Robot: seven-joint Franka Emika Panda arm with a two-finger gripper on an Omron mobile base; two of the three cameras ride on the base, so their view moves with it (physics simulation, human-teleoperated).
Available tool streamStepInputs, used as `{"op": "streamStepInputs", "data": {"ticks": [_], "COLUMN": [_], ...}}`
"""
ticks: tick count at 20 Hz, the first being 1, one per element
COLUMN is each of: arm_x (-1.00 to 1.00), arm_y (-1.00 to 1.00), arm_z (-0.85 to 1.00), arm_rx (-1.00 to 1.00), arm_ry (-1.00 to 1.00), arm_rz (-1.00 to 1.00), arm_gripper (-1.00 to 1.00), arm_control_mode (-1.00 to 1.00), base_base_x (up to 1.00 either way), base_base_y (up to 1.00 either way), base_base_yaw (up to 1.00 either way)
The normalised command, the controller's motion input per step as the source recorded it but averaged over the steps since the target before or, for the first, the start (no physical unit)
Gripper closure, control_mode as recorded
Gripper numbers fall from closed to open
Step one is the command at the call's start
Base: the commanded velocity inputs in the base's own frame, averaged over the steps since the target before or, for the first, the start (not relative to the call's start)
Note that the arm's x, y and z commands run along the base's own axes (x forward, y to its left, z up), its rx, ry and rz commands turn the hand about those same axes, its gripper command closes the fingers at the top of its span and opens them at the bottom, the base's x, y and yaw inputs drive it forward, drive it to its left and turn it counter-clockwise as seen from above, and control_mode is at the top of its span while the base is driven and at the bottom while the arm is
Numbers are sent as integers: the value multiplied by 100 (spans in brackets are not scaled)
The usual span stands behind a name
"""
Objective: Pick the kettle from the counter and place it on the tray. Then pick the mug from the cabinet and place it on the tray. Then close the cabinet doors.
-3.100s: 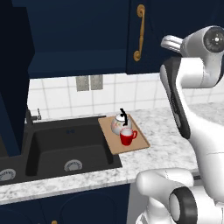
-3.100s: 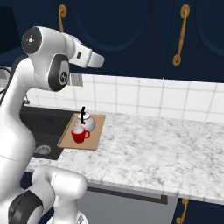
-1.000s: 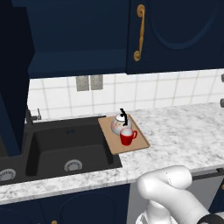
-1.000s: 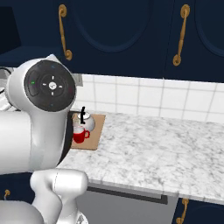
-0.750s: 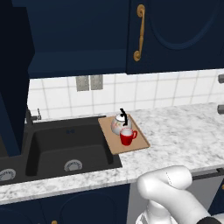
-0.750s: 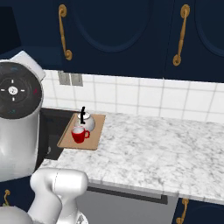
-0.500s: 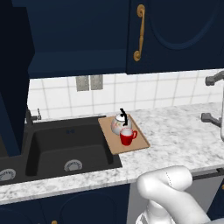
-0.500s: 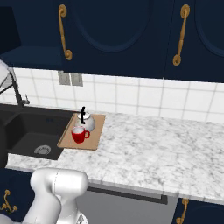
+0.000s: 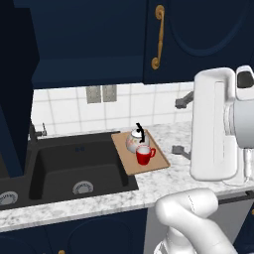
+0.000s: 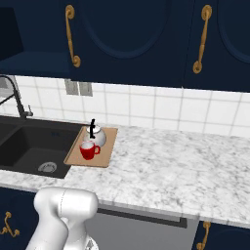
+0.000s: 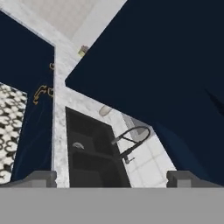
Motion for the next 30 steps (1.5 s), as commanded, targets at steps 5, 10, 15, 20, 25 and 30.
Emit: {"op": "streamStepInputs", "data": {"ticks": [5,10,15,20,25,30], "arm_x": [10,10,-11,-11,-7,3], "arm_y": [75,73,66,63,62,67], "arm_z": [-22,-27,-4,2,11,0], "arm_rx": [-6,0,0,-4,-6,-10], "arm_ry": [-7,-12,-14,-21,-12,-10], "arm_rz": [21,10,2,5,10,13], "arm_gripper": [-100,-100,-100,-100,-100,-100], "arm_control_mode": [-100,-100,-100,-100,-100,-100], "base_base_x": [0,0,0,0,0,0], "base_base_y": [0,0,0,0,0,0], "base_base_yaw": [0,0,0,0,0,0]}}
